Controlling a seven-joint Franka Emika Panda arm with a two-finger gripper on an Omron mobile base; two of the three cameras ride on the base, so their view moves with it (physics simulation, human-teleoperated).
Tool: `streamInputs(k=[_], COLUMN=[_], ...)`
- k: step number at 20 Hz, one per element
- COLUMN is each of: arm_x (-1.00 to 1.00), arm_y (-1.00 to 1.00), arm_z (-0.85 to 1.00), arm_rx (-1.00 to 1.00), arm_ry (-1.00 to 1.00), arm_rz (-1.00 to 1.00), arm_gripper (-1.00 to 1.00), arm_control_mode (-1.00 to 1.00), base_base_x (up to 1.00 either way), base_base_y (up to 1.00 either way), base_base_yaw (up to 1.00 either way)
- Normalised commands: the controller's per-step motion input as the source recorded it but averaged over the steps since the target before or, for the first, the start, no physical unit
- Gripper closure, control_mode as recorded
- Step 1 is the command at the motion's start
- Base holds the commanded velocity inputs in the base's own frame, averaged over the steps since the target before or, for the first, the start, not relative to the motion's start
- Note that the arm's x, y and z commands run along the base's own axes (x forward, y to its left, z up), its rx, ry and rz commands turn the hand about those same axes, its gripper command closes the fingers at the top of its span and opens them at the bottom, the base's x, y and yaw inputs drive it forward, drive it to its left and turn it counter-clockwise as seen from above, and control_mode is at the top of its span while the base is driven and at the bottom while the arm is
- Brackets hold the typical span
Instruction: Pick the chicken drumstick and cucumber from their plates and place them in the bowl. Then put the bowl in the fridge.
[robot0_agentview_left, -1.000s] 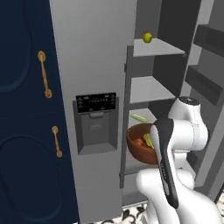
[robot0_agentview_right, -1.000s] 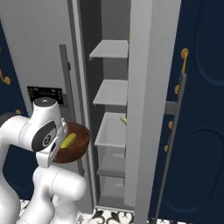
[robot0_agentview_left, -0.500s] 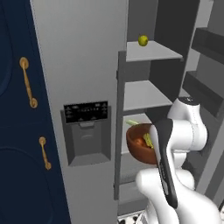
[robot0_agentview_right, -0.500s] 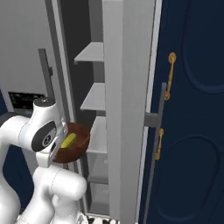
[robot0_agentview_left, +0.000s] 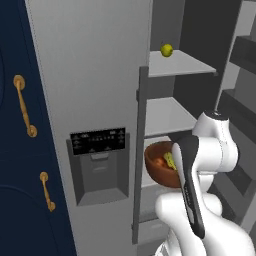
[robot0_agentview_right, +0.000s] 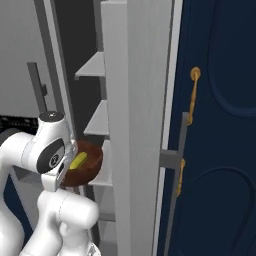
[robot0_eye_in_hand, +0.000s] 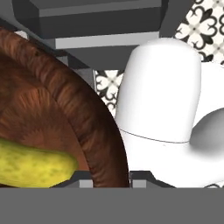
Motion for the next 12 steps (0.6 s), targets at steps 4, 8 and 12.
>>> streamInputs(k=[4, 8, 12], arm_x=[0.18, 0.04, 0.26], arm_y=[-0.10, -0.07, -0.25], arm_z=[0.00, 0.00, 0.12], arm_rx=[-0.03, -0.05, -0.01], arm_ry=[0.00, -0.03, -0.10], arm_rz=[-0.06, -0.07, -0.14], arm_gripper=[1.00, 1.00, 1.00], arm_control_mode=[-1.00, -1.00, -1.00], base_base_x=[0.13, 0.00, 0.00], base_base_y=[0.00, 0.00, 0.00], base_base_yaw=[0.00, 0.00, 0.00])
